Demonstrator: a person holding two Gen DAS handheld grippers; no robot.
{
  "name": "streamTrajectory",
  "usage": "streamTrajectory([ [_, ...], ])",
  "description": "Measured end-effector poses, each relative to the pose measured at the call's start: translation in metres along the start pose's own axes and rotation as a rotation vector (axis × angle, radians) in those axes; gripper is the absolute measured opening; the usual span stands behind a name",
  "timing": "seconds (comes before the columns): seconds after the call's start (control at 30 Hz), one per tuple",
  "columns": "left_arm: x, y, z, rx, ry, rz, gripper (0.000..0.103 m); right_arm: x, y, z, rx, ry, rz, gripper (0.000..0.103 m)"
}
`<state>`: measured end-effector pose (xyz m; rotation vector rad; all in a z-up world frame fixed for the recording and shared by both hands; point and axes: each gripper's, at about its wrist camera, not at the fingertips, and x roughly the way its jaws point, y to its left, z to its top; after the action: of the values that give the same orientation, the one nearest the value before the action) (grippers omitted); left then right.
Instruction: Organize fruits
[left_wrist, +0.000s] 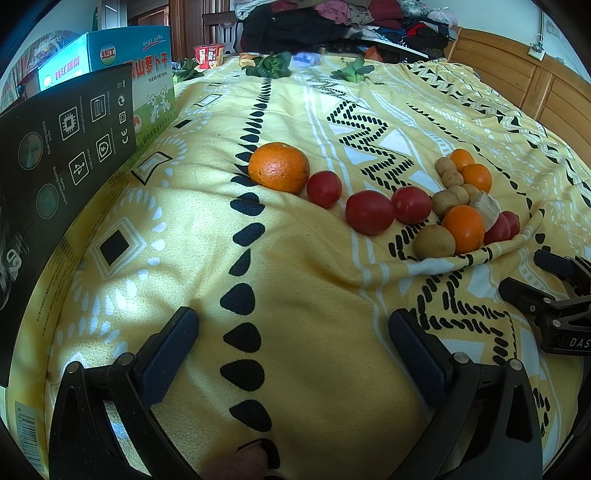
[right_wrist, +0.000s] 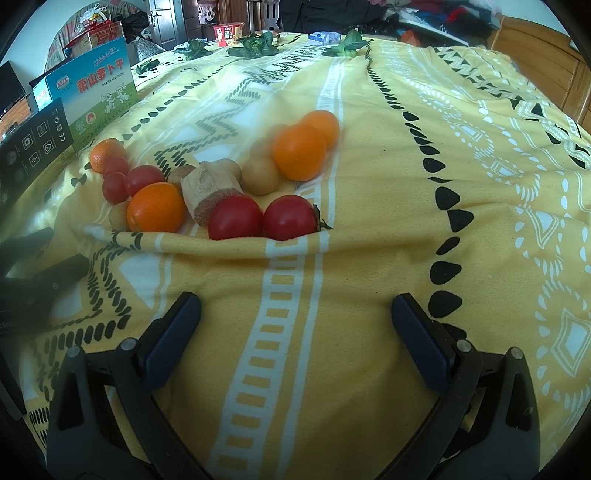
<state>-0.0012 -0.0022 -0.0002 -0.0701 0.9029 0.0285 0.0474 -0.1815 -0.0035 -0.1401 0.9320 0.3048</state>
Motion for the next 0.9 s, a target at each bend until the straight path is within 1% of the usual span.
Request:
streamTrajectory([
  [0.9, -0.0026, -0.0007, -0.0001, 0.005, 0.0, 0.007, 0.103, 0.0, -0.0003, -0.0003, 0.0, 0.0, 0.0, 0.103],
])
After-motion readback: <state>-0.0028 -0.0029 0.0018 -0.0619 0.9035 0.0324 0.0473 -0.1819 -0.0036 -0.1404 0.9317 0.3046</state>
